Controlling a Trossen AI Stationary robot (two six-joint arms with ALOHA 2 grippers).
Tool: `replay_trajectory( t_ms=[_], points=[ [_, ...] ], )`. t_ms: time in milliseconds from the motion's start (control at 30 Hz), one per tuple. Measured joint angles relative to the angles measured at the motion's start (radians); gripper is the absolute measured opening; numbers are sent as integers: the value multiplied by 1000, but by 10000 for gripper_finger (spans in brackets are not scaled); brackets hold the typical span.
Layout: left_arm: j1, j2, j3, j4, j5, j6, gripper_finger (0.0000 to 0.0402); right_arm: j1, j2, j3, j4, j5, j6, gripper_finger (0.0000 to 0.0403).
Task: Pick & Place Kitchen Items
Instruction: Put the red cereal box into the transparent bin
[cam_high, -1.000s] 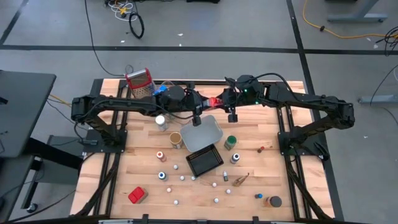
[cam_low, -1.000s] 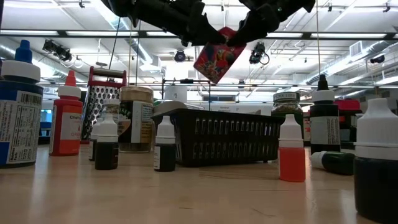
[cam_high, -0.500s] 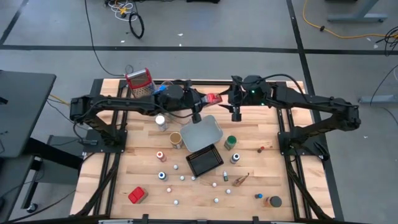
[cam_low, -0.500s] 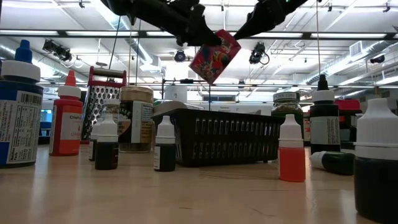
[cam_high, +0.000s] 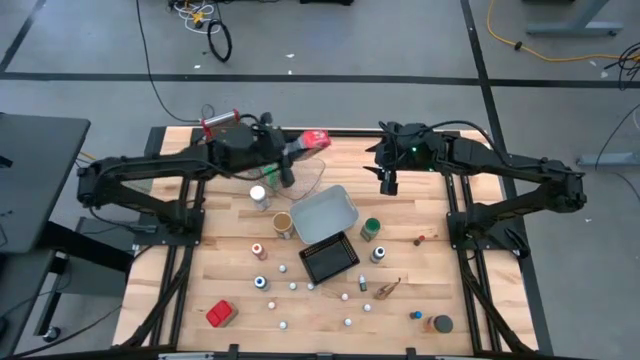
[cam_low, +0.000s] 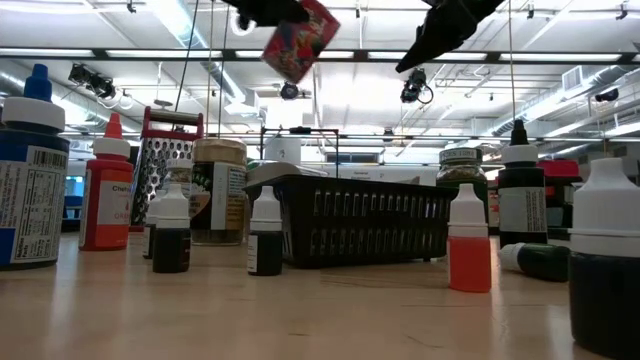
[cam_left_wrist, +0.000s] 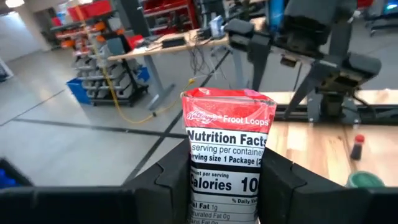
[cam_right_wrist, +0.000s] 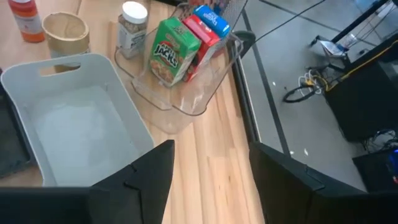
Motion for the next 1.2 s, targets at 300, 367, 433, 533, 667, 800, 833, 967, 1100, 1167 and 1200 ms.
replay_trajectory(
  t_ms=[300,367,433,533,667,800,833,967,1100,1167,1200],
  points=[
    [0,-114,-27,-171,-33,-102,136,0,0,0,-25,-6,2,219],
    [0,-131,-71,-171,-33,-129,134,0,0,0,-25,-9,3,219],
    [0,-131,-117,-147,-40,-156,134,0,0,0,-25,-9,4,220],
    [0,-130,-211,-61,-49,-200,138,0,0,0,-24,-9,4,219],
    [0,-119,-358,163,-51,-244,141,0,0,0,-24,-9,6,220],
    [0,-119,-500,371,-85,-318,137,0,1,0,-23,-27,27,222],
    [0,-120,-531,418,-88,-345,136,0,1,0,-22,-34,27,222],
    [0,-115,-640,572,-83,-393,136,0,1,0,-18,-35,25,222],
    [-4,-115,-709,613,-111,-446,137,0,1,0,4,-35,28,222],
    [-7,-115,-731,650,-115,-448,136,0,1,0,11,-35,27,222],
    [-13,-116,-736,651,-117,-453,136,0,1,0,14,-35,27,222]
  ],
)
